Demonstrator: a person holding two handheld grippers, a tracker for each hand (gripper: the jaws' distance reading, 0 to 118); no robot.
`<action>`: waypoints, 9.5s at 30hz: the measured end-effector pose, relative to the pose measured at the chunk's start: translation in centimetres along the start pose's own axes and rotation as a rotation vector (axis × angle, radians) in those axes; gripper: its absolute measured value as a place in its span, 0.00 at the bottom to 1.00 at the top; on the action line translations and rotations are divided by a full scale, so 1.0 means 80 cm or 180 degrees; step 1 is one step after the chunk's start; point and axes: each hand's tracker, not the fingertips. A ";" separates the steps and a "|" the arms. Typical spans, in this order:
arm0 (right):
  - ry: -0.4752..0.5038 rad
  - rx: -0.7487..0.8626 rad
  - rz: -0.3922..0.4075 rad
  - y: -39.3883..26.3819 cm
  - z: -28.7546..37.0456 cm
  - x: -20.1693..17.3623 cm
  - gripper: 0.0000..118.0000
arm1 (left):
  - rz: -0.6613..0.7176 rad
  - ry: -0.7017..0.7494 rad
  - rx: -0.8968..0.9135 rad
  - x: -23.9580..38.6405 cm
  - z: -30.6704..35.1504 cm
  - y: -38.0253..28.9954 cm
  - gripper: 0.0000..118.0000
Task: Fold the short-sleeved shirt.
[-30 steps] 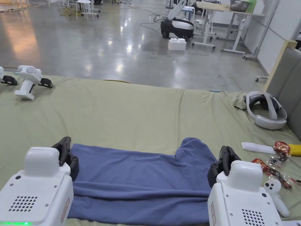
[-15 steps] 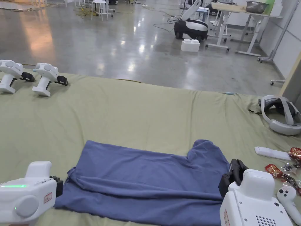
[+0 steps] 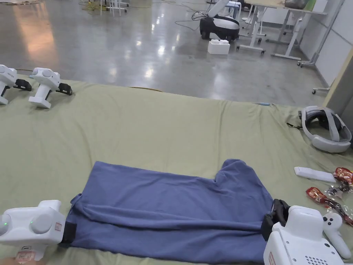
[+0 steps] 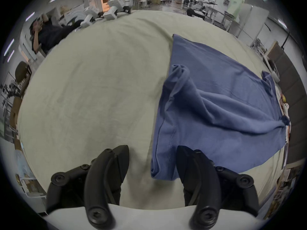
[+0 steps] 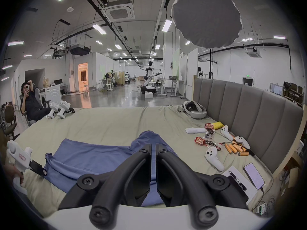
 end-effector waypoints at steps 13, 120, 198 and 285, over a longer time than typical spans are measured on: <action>-0.0054 -0.1390 -0.0110 -0.048 -0.090 0.092 0.25 | -0.0428 -0.0257 0.0148 0.015 0.019 -0.008 0.07; 0.0160 0.0262 0.0068 0.022 -0.027 -0.040 0.07 | -0.0164 -0.0370 0.0698 -0.001 0.020 0.101 0.02; 0.0333 -0.1596 0.0346 -0.010 -0.034 0.138 0.03 | -0.0116 -0.0736 0.1198 -0.040 0.168 -0.049 0.05; 0.0492 -0.0038 0.0432 0.000 -0.002 -0.112 0.06 | 0.1027 -0.2155 0.0069 -0.185 0.071 -0.115 0.64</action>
